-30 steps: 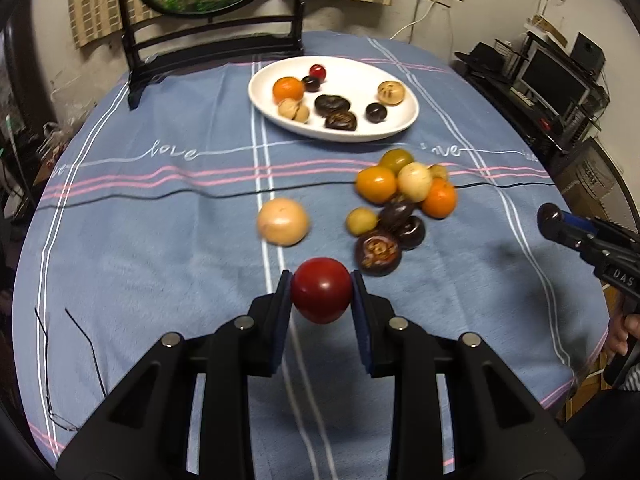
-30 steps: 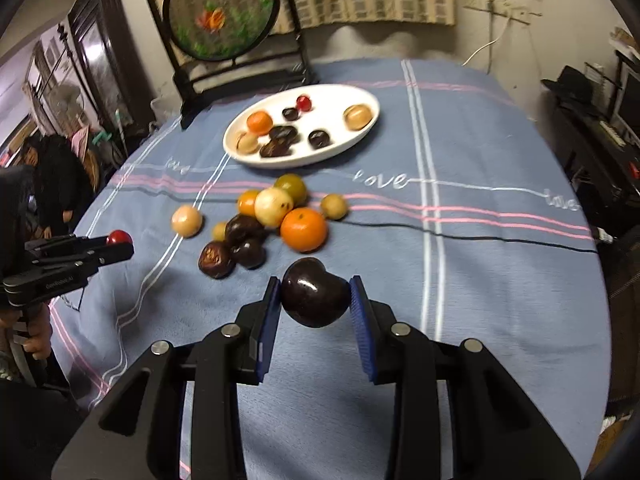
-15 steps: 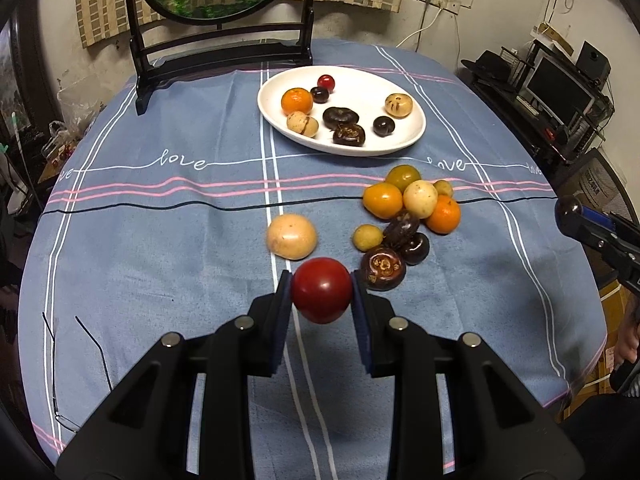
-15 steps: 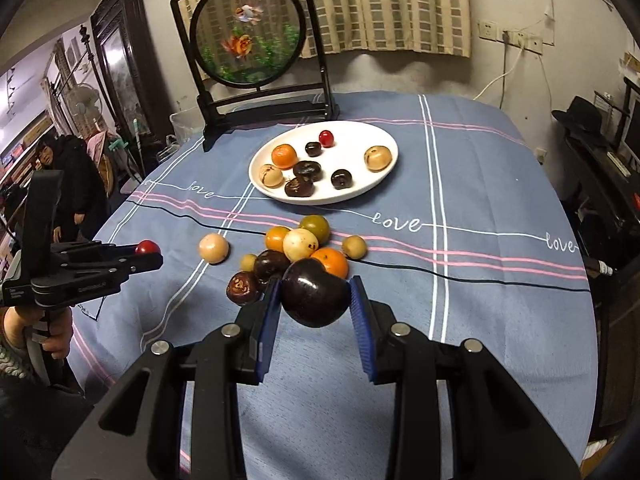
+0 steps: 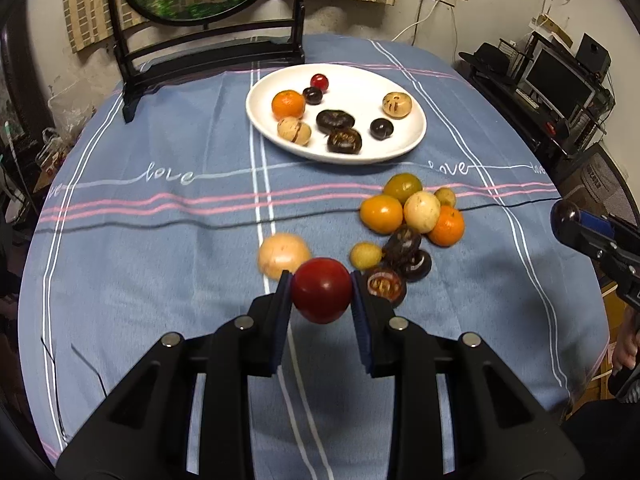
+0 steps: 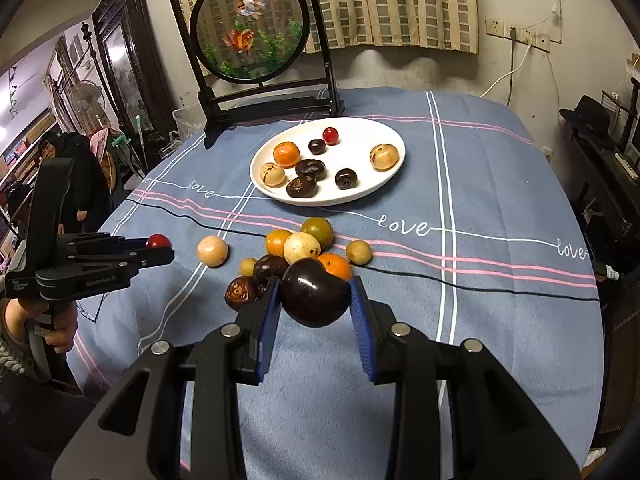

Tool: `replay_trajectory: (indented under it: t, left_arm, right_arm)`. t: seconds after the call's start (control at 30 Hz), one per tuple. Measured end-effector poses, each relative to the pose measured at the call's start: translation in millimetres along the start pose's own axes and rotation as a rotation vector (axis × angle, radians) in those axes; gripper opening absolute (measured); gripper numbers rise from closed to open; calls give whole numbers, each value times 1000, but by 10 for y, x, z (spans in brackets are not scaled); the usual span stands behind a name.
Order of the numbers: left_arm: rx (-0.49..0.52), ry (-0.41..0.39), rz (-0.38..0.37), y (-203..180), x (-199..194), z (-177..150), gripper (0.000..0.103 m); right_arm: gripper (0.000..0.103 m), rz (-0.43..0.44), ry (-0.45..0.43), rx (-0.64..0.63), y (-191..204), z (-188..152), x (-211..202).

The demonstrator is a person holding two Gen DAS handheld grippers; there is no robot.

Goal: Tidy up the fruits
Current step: 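Carry the red tomato and the dark plum over the white plate with both grippers, then open both grippers to drop the tomato and plum onto the plate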

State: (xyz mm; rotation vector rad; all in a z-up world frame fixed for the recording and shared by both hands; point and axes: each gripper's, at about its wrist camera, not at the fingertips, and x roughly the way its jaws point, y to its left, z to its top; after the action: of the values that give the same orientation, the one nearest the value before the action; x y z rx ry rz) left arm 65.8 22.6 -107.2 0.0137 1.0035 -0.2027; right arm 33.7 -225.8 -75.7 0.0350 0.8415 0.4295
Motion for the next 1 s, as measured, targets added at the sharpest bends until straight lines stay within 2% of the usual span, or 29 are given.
replay_trajectory:
  t: [0.4, 0.77, 1.0]
  left_arm:
    - [75, -4, -34, -229, 448, 811, 29]
    - [82, 1, -40, -227, 1255, 1790, 29]
    - [77, 26, -56, -282, 1782, 2131, 29]
  right_arm:
    - [35, 20, 5, -14, -160, 482, 428]
    - [35, 48, 32, -9, -425, 981, 1264]
    - [35, 20, 38, -9, -573, 1233, 1733]
